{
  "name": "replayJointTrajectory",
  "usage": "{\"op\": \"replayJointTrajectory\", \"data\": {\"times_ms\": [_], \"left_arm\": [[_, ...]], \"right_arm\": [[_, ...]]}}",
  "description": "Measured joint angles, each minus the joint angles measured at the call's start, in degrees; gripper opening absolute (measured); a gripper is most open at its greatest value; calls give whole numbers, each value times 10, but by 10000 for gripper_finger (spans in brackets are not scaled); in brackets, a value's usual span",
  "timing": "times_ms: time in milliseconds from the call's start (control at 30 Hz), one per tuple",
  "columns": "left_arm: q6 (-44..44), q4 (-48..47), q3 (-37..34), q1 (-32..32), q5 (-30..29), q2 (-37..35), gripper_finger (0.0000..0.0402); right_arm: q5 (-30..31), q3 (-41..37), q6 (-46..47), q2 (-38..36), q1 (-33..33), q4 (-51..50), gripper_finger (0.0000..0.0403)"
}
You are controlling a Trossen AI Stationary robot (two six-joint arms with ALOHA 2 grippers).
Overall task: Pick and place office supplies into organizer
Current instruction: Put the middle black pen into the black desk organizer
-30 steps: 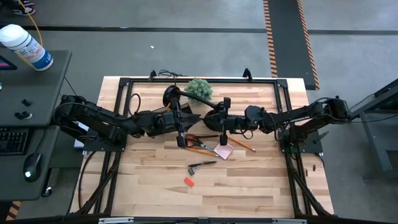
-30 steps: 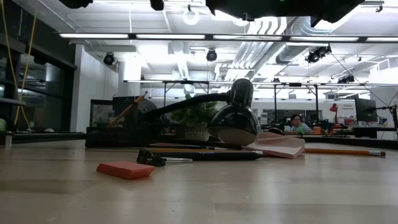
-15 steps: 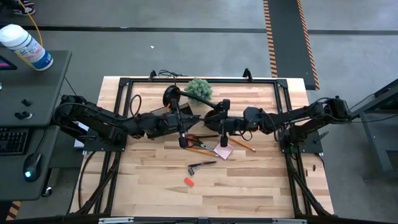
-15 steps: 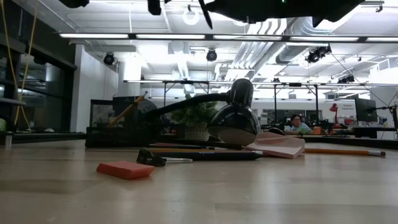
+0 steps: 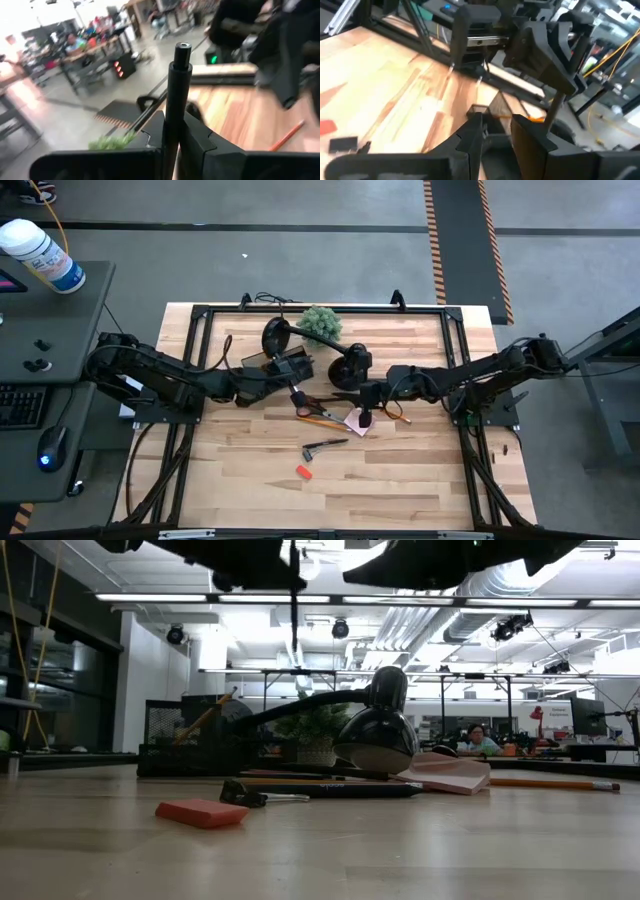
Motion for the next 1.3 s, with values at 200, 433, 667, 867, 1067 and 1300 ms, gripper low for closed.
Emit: {"op": "replayJointTrajectory", "data": {"times_ms": [200,433,667,867,1067,1300], "left_arm": [[-57,-62,-9,0,-32,0,20],[-138,-61,-104,0,-65,-76,19],[-145,-11,-212,0,-96,-218,21],[-135,-19,-255,0,-121,-280,20],[-149,-48,-261,0,-144,-281,23],[-257,-162,-261,1,-169,-281,22]], "right_arm": [[7,0,25,1,0,-18,94],[8,0,33,1,-1,-22,94],[10,0,36,1,-2,-17,94],[10,0,42,1,-2,-15,94],[10,0,53,1,-2,-13,94],[10,0,53,2,-2,-13,94]]}}
